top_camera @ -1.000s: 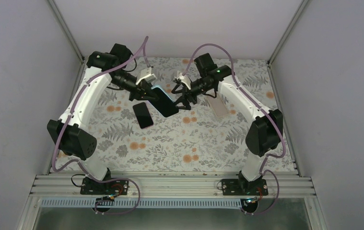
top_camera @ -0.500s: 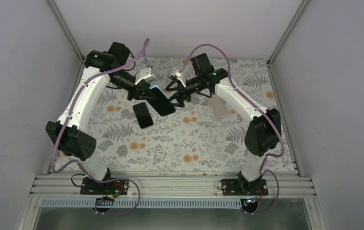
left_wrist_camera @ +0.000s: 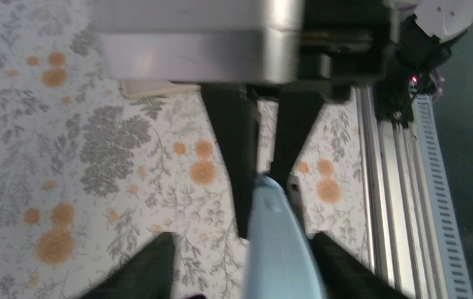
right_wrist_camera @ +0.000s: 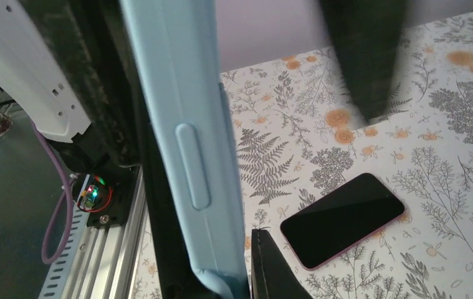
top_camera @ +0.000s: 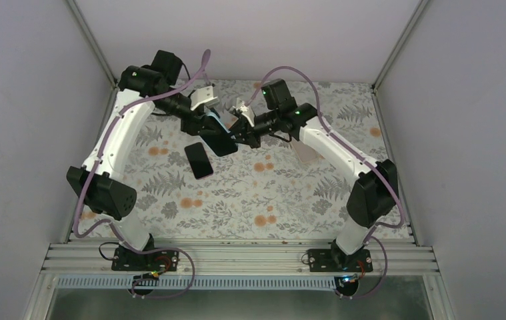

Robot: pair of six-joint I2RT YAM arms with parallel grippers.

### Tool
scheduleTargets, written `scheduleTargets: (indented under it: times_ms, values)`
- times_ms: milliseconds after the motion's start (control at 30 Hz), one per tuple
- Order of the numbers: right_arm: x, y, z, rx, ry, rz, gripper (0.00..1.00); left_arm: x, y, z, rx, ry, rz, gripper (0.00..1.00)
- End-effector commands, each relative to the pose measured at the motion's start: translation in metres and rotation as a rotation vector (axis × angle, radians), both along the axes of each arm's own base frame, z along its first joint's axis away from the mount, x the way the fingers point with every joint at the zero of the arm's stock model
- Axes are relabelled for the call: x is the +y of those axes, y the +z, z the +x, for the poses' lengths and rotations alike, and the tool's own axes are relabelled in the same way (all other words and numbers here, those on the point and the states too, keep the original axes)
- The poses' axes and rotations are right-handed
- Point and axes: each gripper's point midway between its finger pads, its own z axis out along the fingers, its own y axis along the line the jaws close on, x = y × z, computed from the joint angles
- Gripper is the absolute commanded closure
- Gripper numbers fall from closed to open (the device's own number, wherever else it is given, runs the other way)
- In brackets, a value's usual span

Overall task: Take the phone out of the phone case
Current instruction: Remove the phone case from the phone.

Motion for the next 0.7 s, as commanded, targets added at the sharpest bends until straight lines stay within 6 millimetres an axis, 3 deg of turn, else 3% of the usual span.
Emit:
scheduleTargets:
  times_ms: [0, 133, 333, 433, 533, 667]
  values:
    - [0.003, 0.062, -0.006, -0.114, -0.014, 0.152, 0.96, -0.012, 0.018, 0.015, -0.097, 0.005, -0.049, 0.23]
    - [-0.025, 0.062, 0.032, -0.084, -0.153, 0.139, 0.97, 0.0, 0.03, 0.015, -0.145, 0.075, -0.002, 0.01]
    - [-0.067, 0.05, 0.087, -0.046, -0.377, 0.097, 0.97, 0.022, 0.055, 0.002, -0.262, 0.16, 0.056, 0.0]
    - [-0.078, 0.041, 0.117, 0.001, -0.477, 0.067, 0.96, 0.036, 0.069, 0.024, -0.34, 0.321, 0.095, 0.0]
    - [-0.084, 0.045, 0.142, 0.048, -0.605, 0.061, 0.97, 0.045, 0.074, 0.066, -0.473, 0.527, 0.146, 0.0]
    - [-0.091, 0.063, 0.168, 0.085, -0.786, 0.091, 0.97, 0.024, 0.055, 0.091, -0.652, 0.626, 0.224, 0.0]
